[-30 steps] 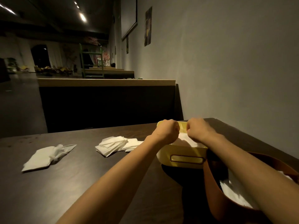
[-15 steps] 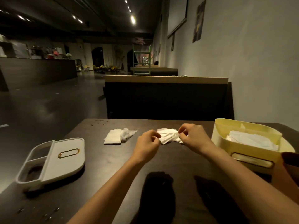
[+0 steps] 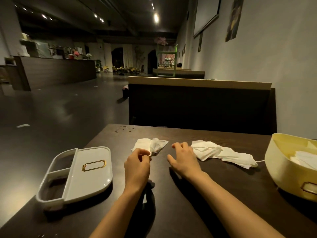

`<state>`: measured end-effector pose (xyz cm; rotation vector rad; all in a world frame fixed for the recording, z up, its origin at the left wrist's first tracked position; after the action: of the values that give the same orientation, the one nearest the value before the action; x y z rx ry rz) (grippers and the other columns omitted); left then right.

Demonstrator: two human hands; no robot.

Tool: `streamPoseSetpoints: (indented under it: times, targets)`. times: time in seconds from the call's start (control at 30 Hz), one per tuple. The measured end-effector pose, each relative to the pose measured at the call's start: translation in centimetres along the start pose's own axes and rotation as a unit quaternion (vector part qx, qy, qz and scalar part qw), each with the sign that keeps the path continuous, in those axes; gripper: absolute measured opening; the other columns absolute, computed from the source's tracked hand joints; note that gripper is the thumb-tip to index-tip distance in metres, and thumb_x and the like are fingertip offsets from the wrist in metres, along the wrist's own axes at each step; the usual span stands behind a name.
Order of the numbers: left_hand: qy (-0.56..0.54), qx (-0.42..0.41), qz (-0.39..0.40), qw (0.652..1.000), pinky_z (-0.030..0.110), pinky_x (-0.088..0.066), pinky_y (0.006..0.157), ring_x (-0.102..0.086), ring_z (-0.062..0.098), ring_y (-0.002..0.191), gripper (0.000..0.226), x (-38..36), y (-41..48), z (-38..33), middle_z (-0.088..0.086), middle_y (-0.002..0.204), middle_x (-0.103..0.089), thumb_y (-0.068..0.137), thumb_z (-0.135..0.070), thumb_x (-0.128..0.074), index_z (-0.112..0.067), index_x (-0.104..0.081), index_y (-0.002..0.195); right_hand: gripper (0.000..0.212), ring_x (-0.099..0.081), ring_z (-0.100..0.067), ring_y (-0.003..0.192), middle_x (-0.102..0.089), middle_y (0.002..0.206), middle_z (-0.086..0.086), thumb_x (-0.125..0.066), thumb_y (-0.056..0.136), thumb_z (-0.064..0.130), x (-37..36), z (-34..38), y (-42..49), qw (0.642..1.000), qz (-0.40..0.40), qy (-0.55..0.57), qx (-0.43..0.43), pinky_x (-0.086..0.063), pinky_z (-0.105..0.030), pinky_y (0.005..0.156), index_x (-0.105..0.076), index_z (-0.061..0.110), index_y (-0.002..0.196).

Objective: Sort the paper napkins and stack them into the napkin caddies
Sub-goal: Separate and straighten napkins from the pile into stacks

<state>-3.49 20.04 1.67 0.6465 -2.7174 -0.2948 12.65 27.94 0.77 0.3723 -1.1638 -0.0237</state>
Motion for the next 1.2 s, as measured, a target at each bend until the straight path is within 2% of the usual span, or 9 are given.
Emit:
streamPoseSetpoints:
  times: [0.2,0.37,0.5,0.63,0.7,0.87,1.03,1.1,1.2]
  targets:
    - [-0.017,-0.003,-0.045,0.999,0.012,-0.044,0.064,-0.06,0.011,0.084,0.02,1.1,0.5,0.3,0.003,0.091,-0.065,0.094,-0.005,-0.046,-0.019,-0.06,0.09,0.055,-0.034,-0.029,0.128,-0.034,0.143,-0.009,-0.045,0.091,0.05,-2.9,6.5,4.3,0.996,0.034,-0.041,0.068,-0.031,-0.045,0.106,-0.036,0.024,0.139]
    - [-0.032,0.025,-0.033,0.999,0.037,-0.058,0.066,-0.062,0.016,0.082,0.02,1.1,0.7,0.8,0.001,0.09,-0.062,0.093,-0.006,-0.045,-0.018,-0.061,0.091,0.051,-0.029,-0.034,0.134,-0.028,0.149,-0.011,-0.039,0.095,0.045,-6.4,8.4,5.6,0.988,0.109,-0.076,0.084,-0.025,-0.053,0.108,-0.032,0.028,0.142]
    - [-0.041,0.052,-0.008,0.998,0.037,-0.058,0.056,-0.061,0.016,0.074,0.019,0.9,0.5,1.3,0.006,0.09,-0.061,0.094,-0.007,-0.045,-0.019,-0.059,0.089,0.041,-0.042,-0.032,0.12,-0.043,0.133,-0.011,-0.037,0.092,0.044,-7.2,7.8,5.2,0.983,0.128,-0.095,0.094,-0.032,-0.053,0.1,-0.046,0.025,0.128]
    - [-0.051,0.048,0.001,0.998,0.009,-0.046,0.044,-0.057,0.013,0.071,0.017,0.6,0.4,1.3,0.008,0.094,-0.061,0.097,-0.009,-0.043,-0.017,-0.058,0.092,0.04,-0.045,-0.031,0.117,-0.048,0.131,-0.01,-0.032,0.096,0.045,-6.6,6.6,4.6,0.986,0.111,-0.077,0.101,-0.034,-0.051,0.098,-0.051,0.025,0.125]
    - [-0.053,0.05,-0.005,0.997,0.009,-0.043,0.043,-0.058,0.015,0.077,0.016,0.7,0.6,1.6,0.009,0.096,-0.061,0.097,-0.009,-0.043,-0.014,-0.059,0.097,0.039,-0.046,-0.03,0.117,-0.049,0.13,-0.009,-0.031,0.097,0.042,-6.2,5.9,4.1,0.986,0.103,-0.08,0.106,-0.034,-0.05,0.098,-0.051,0.025,0.126]
    - [-0.043,0.048,-0.003,0.998,0.022,-0.049,0.067,-0.06,0.018,0.088,0.015,0.5,0.7,1.7,0.009,0.098,-0.062,0.096,-0.008,-0.044,-0.015,-0.058,0.099,0.032,-0.048,-0.029,0.114,-0.054,0.119,-0.009,-0.035,0.096,0.037,-3.4,3.5,3.0,0.977,0.065,-0.159,0.123,-0.029,-0.051,0.101,-0.056,0.024,0.116]
    - [-0.05,0.043,0.009,0.998,0.035,-0.052,0.084,-0.06,0.021,0.093,0.015,0.1,0.6,1.4,0.007,0.097,-0.062,0.095,-0.007,-0.045,-0.014,-0.058,0.097,0.033,-0.022,-0.034,0.136,-0.035,0.143,-0.009,-0.046,0.092,0.03,-0.3,-1.5,1.6,0.966,0.047,-0.237,0.088,-0.009,-0.056,0.11,-0.052,0.026,0.124]
    - [-0.051,0.041,0.012,0.998,0.038,-0.053,0.085,-0.06,0.022,0.093,0.015,0.0,0.5,1.3,0.008,0.097,-0.063,0.095,-0.006,-0.045,-0.014,-0.058,0.096,0.032,-0.017,-0.041,0.137,-0.03,0.144,-0.011,-0.043,0.092,0.031,0.8,-4.4,1.4,0.972,0.067,-0.223,0.01,-0.01,-0.059,0.109,-0.05,0.029,0.124]
    - [-0.051,0.041,0.02,0.998,0.039,-0.052,0.086,-0.06,0.023,0.093,0.016,-0.1,0.3,1.4,0.007,0.096,-0.062,0.095,-0.006,-0.045,-0.015,-0.058,0.094,0.03,-0.036,-0.041,0.124,-0.041,0.133,-0.015,-0.038,0.092,0.034,1.0,-7.5,1.2,0.979,0.111,-0.152,-0.078,-0.027,-0.055,0.104,-0.048,0.028,0.12]
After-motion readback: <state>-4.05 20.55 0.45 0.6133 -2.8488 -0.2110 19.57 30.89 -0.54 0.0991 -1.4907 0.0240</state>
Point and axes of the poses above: each hand's wrist, its own y-axis towards the middle knuckle, its own x-axis out of the back of the hand, z = x × y, the point moved 8 cm from there along y, towards the middle knuckle
